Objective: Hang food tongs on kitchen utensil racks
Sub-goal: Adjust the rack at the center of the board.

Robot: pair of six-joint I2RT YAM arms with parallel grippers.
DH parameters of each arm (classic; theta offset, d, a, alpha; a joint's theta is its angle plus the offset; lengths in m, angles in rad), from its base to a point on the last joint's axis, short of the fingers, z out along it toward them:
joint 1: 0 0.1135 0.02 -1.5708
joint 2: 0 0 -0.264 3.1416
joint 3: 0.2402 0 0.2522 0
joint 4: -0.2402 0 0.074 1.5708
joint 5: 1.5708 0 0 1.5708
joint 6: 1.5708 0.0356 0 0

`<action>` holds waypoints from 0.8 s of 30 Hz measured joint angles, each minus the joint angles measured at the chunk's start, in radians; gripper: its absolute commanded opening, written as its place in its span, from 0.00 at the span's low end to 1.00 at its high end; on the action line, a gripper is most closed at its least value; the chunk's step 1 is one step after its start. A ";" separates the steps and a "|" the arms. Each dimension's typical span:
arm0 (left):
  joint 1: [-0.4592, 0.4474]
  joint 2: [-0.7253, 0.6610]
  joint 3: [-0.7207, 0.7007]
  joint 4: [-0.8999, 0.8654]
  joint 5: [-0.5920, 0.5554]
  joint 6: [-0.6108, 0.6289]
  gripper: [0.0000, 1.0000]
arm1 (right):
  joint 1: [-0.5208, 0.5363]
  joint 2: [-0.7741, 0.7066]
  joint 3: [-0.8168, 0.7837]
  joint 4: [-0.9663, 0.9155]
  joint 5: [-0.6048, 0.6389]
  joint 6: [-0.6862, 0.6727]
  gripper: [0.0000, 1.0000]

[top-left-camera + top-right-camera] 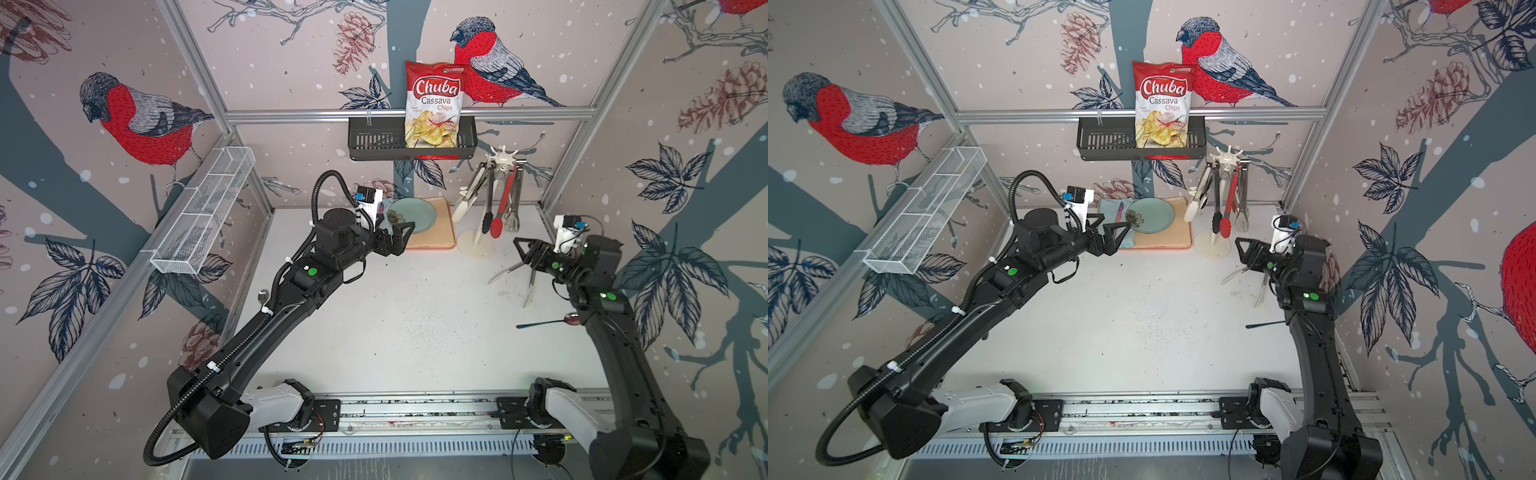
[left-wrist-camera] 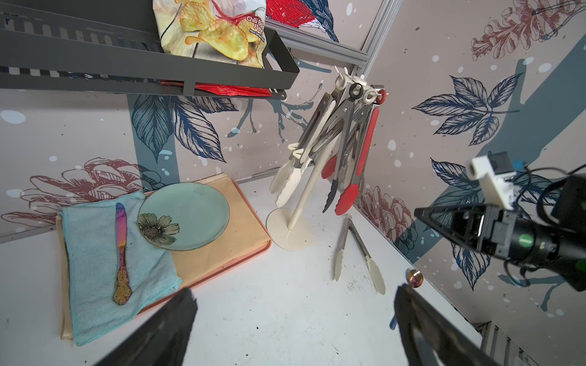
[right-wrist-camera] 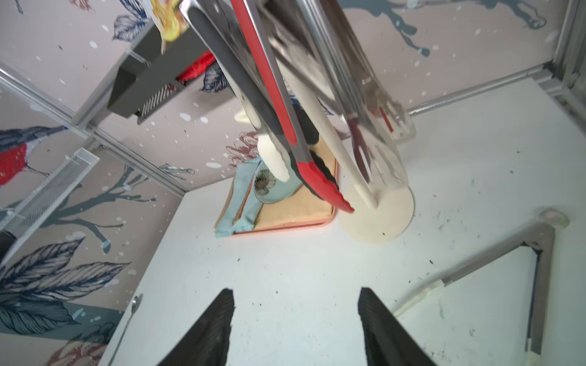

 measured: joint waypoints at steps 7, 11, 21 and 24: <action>0.000 0.010 -0.009 0.009 0.022 0.006 0.96 | 0.002 0.026 -0.280 0.290 -0.022 -0.061 0.58; 0.000 0.011 -0.032 0.035 0.023 0.006 0.96 | 0.028 0.072 -0.331 0.460 -0.016 -0.102 0.54; 0.000 0.031 -0.031 0.064 0.029 0.005 0.96 | 0.075 0.199 -0.417 0.803 0.061 -0.080 0.53; 0.000 0.081 0.035 0.067 0.033 0.005 0.96 | 0.080 0.186 -0.399 0.829 0.066 -0.079 0.54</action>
